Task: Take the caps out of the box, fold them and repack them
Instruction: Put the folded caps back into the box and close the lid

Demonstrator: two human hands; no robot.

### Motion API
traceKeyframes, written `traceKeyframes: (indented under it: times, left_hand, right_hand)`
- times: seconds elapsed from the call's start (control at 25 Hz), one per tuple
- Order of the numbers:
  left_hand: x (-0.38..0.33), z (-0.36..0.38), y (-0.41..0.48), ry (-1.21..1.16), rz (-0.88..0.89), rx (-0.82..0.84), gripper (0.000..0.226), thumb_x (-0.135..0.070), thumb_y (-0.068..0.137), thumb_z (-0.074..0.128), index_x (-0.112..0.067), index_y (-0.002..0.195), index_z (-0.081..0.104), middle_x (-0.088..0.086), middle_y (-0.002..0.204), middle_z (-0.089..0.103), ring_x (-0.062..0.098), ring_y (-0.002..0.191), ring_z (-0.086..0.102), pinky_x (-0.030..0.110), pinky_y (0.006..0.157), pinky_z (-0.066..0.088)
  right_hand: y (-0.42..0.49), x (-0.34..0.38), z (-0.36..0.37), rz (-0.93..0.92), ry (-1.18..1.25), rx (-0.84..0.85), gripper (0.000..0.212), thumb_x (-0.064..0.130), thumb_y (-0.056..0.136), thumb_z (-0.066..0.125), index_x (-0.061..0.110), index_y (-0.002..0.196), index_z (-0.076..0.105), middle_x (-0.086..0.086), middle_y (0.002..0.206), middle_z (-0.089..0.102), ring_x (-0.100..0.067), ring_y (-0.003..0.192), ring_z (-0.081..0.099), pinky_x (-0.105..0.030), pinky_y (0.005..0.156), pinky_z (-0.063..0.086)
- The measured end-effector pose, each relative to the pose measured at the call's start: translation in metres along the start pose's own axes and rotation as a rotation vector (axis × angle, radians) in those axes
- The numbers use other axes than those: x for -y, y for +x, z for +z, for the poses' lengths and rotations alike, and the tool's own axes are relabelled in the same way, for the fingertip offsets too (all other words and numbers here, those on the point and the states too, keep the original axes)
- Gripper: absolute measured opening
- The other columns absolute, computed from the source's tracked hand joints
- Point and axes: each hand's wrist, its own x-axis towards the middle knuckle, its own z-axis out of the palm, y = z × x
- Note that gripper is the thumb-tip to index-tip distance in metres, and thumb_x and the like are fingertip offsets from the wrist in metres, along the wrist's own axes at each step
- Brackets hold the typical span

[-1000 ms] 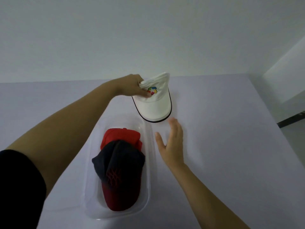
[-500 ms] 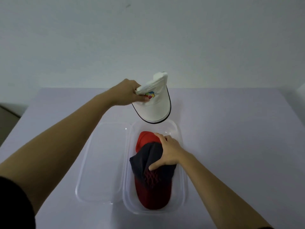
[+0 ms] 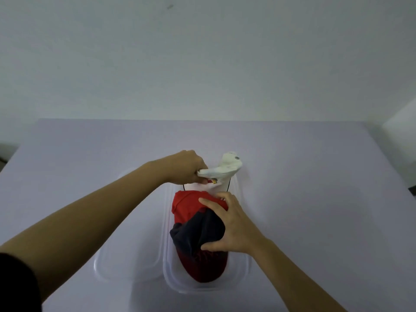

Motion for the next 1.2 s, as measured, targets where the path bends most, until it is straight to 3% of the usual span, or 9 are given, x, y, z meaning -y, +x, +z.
traceKeyframes:
  times: [0.4, 0.52, 0.6, 0.68, 0.76, 0.84, 0.96, 1.08, 1.2]
  left_hand:
    - [0.023, 0.047, 0.041, -0.315, -0.270, 0.322, 0.031, -0.022, 0.090, 0.047, -0.015, 0.060, 0.046, 0.006, 0.068, 0.052, 0.018, 0.058, 0.041, 0.028, 0.057, 0.036]
    - [0.033, 0.050, 0.038, -0.519, -0.341, 0.288, 0.021, -0.029, 0.076, 0.046, -0.011, 0.078, 0.055, 0.002, 0.078, 0.051, 0.017, 0.068, 0.044, 0.028, 0.063, 0.039]
    - [0.039, 0.049, 0.036, -0.618, -0.356, 0.228, 0.025, -0.027, 0.071, 0.047, -0.017, 0.091, 0.057, -0.002, 0.085, 0.053, 0.017, 0.079, 0.047, 0.029, 0.069, 0.038]
    - [0.043, 0.049, 0.036, -0.545, -0.345, 0.183, 0.003, -0.026, 0.082, 0.049, -0.026, 0.080, 0.049, -0.006, 0.081, 0.051, 0.017, 0.081, 0.046, 0.029, 0.069, 0.035]
    - [0.045, 0.048, 0.037, -0.451, -0.318, 0.176, 0.015, -0.025, 0.091, 0.046, -0.029, 0.077, 0.045, -0.007, 0.079, 0.050, 0.016, 0.079, 0.046, 0.028, 0.069, 0.035]
    - [0.046, 0.052, 0.036, -0.414, -0.293, 0.184, 0.009, -0.026, 0.095, 0.041, -0.030, 0.093, 0.049, -0.003, 0.087, 0.056, 0.018, 0.084, 0.050, 0.032, 0.077, 0.039]
    - [0.051, 0.062, 0.037, -0.377, -0.375, 0.223, 0.031, -0.031, 0.099, 0.034, -0.024, 0.128, 0.042, 0.013, 0.115, 0.060, 0.029, 0.104, 0.054, 0.039, 0.091, 0.040]
    - [0.045, 0.066, 0.036, -0.469, -0.426, 0.011, 0.039, -0.025, 0.099, 0.035, -0.018, 0.137, 0.040, 0.011, 0.136, 0.051, 0.026, 0.122, 0.048, 0.032, 0.099, 0.035]
    - [0.025, 0.078, 0.013, -0.614, -0.410, -0.373, 0.040, -0.029, 0.100, 0.035, -0.017, 0.137, 0.046, 0.000, 0.145, 0.043, 0.015, 0.135, 0.037, 0.021, 0.106, 0.023]
  right_hand:
    - [0.002, -0.006, -0.006, 0.024, 0.030, 0.024, 0.106, 0.063, 0.056, 0.076, 0.051, 0.140, 0.013, 0.014, 0.141, 0.004, -0.005, 0.132, 0.012, -0.029, 0.108, 0.023]
    - [0.006, -0.014, -0.016, 0.061, 0.193, 0.087, 0.104, 0.066, 0.061, 0.071, 0.044, 0.143, 0.011, 0.015, 0.148, 0.004, -0.005, 0.139, 0.011, -0.028, 0.110, 0.022]
    - [0.015, -0.027, -0.021, 0.082, 0.276, -0.010, 0.081, 0.063, 0.079, 0.055, 0.032, 0.145, 0.018, 0.010, 0.150, 0.014, -0.007, 0.140, 0.017, -0.030, 0.114, 0.022]
    - [0.032, -0.043, -0.026, 0.149, 0.178, -0.173, 0.059, 0.049, 0.092, 0.039, 0.022, 0.144, 0.029, 0.002, 0.150, 0.028, -0.013, 0.138, 0.025, -0.036, 0.116, 0.023]
    - [0.055, -0.059, -0.032, 0.202, -0.043, -0.162, 0.048, 0.035, 0.096, 0.039, 0.019, 0.141, 0.036, -0.001, 0.146, 0.040, -0.023, 0.134, 0.033, -0.041, 0.113, 0.025]
    - [0.073, -0.066, -0.032, 0.236, -0.237, -0.041, 0.040, 0.035, 0.098, 0.038, 0.024, 0.136, 0.043, 0.002, 0.138, 0.051, -0.024, 0.129, 0.037, -0.043, 0.111, 0.023]
    - [0.090, -0.068, -0.031, 0.316, -0.473, 0.008, 0.033, 0.034, 0.099, 0.033, 0.025, 0.123, 0.053, 0.003, 0.120, 0.063, -0.023, 0.119, 0.043, -0.047, 0.109, 0.017]
    - [0.092, -0.075, -0.025, 0.346, -0.378, -0.080, 0.035, 0.033, 0.098, 0.035, 0.022, 0.125, 0.053, 0.000, 0.126, 0.059, -0.024, 0.119, 0.045, -0.043, 0.105, 0.028]
    - [0.063, -0.060, -0.017, 0.328, 0.110, -0.421, 0.043, 0.038, 0.094, 0.033, 0.016, 0.127, 0.050, -0.001, 0.128, 0.054, -0.017, 0.121, 0.047, -0.030, 0.105, 0.033]
